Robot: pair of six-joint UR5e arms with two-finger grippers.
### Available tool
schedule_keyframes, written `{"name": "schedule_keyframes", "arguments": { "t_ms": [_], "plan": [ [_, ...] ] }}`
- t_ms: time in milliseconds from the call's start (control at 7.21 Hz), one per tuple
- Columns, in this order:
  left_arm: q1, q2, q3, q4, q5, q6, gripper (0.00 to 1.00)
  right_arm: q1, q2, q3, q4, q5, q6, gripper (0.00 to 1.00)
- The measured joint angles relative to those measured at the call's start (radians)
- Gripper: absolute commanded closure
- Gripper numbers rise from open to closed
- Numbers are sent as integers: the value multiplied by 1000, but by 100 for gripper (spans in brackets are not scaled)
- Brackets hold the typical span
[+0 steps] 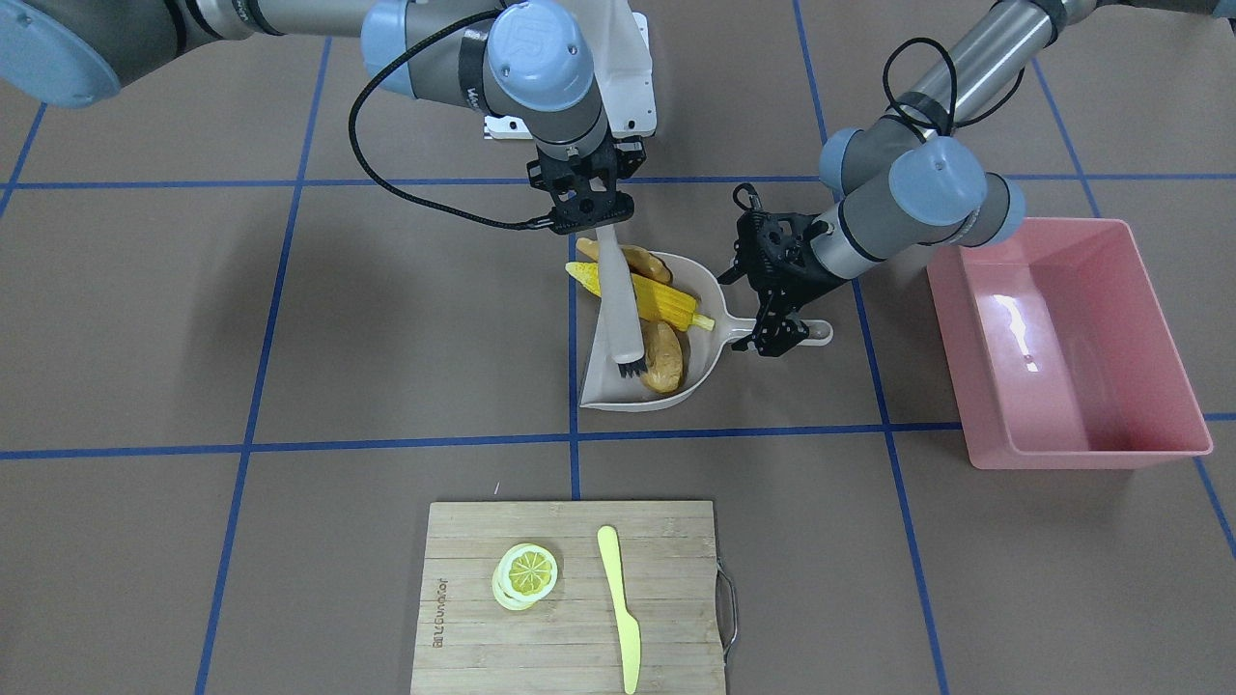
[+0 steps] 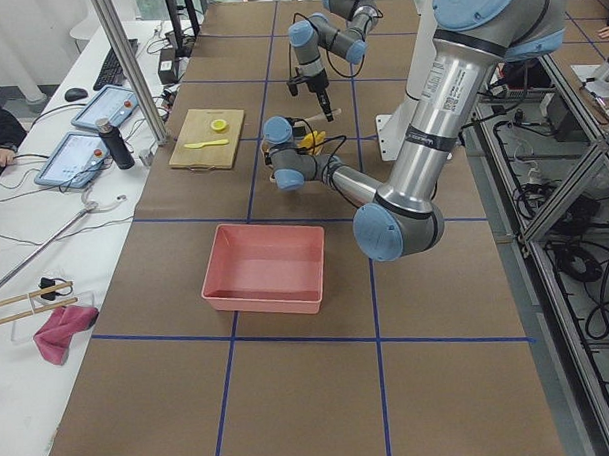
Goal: Sweep and dump trash into bin
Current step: 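Sweep the potato, corn and ginger with the brush into the dustpan, then brush again across the dustpan lip to push the items fully in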
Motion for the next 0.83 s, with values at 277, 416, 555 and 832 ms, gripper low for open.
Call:
{"name": "schedule_keyframes", "arguments": {
  "t_ms": [277, 416, 555, 832],
  "plan": [
    [2, 9, 6, 0, 0, 40, 3, 13, -1, 15, -26, 12, 1, 100],
    [2, 13, 9, 0, -1, 54, 3, 23, -6, 40, -65, 14, 0, 100],
    [4, 15, 13, 0, -1, 64, 3, 35, -15, 77, -117, 12, 0, 100],
    [26, 7, 36, 2, 1, 70, 3, 46, -69, 175, -228, 3, 13, 100]
  ]
}}
